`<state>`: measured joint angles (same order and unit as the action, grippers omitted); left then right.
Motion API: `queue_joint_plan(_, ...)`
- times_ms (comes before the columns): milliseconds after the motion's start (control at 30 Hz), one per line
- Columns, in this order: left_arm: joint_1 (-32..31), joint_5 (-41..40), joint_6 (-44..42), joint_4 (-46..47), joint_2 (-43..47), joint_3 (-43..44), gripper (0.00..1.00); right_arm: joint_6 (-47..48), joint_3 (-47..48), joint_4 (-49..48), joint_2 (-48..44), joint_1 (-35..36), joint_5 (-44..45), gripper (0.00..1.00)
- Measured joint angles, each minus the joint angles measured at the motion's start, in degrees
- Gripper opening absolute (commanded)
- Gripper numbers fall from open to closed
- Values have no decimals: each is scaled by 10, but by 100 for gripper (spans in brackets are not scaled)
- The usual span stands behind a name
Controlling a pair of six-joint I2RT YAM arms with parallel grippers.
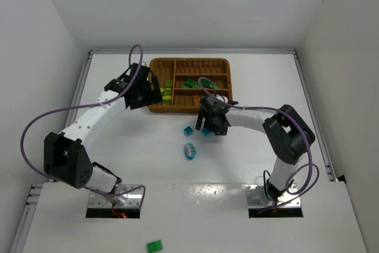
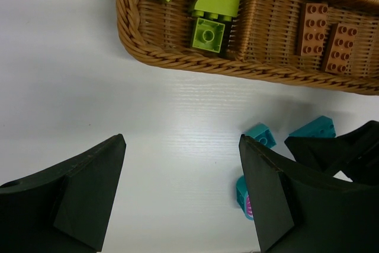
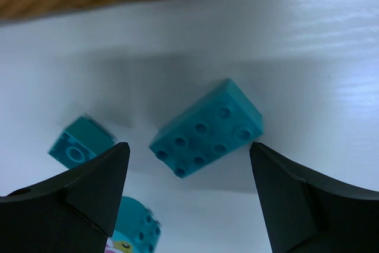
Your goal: Sort the legos into containers by color
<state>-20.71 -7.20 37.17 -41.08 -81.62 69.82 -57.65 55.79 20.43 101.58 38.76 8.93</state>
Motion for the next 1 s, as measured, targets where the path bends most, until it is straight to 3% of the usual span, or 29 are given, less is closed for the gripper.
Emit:
queue_joint_plan(167,0,-5,2,0,0,0,84,2,63,14,49,12,21,73)
queue_joint_plan(433,0,-8,4,0,0,0,84,12,98,52,74,38,80,26)
queue_joint_plan(533,0,-8,4,0,0,0,84,22,94,62,60,42,95,16)
queue_joint_plan(833,0,-16,4,0,0,0,84,87,63,93,-120,14,128,16)
queue_joint_plan(1000,0,-18,3,0,0,0,84,135,218,98,-34,-62,124,18)
